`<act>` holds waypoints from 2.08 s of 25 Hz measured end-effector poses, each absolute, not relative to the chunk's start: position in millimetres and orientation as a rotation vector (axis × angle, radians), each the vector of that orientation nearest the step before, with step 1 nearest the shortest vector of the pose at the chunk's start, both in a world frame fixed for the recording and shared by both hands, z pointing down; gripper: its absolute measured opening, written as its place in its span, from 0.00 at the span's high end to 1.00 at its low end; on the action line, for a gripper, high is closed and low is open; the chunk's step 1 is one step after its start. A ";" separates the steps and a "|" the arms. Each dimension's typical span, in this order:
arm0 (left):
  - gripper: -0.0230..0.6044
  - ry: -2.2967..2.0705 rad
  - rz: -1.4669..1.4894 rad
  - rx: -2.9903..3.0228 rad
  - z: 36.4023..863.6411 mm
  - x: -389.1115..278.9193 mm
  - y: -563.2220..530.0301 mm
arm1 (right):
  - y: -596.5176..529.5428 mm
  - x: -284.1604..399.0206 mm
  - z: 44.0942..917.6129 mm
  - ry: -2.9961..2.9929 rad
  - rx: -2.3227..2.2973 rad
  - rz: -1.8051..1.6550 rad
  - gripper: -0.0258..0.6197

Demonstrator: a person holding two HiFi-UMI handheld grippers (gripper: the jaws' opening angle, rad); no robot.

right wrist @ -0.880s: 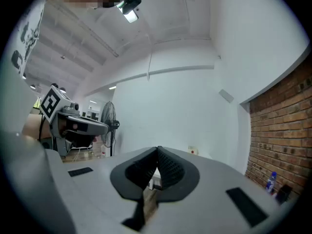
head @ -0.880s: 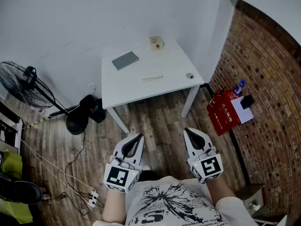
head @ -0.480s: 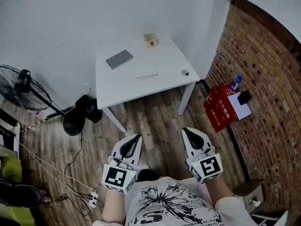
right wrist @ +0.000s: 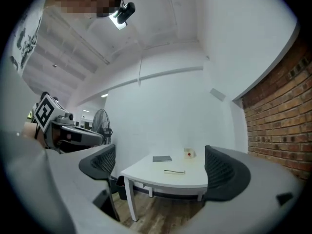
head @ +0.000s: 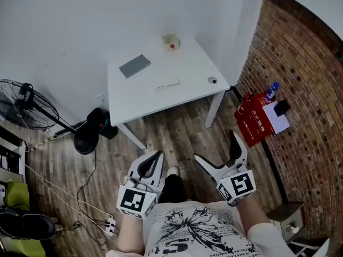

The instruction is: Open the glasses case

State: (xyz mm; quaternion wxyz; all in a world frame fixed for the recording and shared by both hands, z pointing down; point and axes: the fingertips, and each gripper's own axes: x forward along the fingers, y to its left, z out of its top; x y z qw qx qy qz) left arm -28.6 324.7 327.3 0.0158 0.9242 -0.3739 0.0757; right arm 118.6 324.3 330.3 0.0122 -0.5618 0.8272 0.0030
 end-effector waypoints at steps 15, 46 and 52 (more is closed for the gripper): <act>0.94 -1.172 0.203 2.847 339.4 -55.7 125.6 | 133.8 104.3 349.3 2.630 -1.801 -0.115 0.08; 0.94 -1.178 0.509 2.492 504.1 -40.1 -173.8 | -216.3 91.4 541.8 3.236 -1.655 -0.731 0.13; 0.94 -1.177 0.585 2.328 565.7 -25.8 -176.3 | -225.6 92.6 598.0 3.565 -1.460 -0.787 0.15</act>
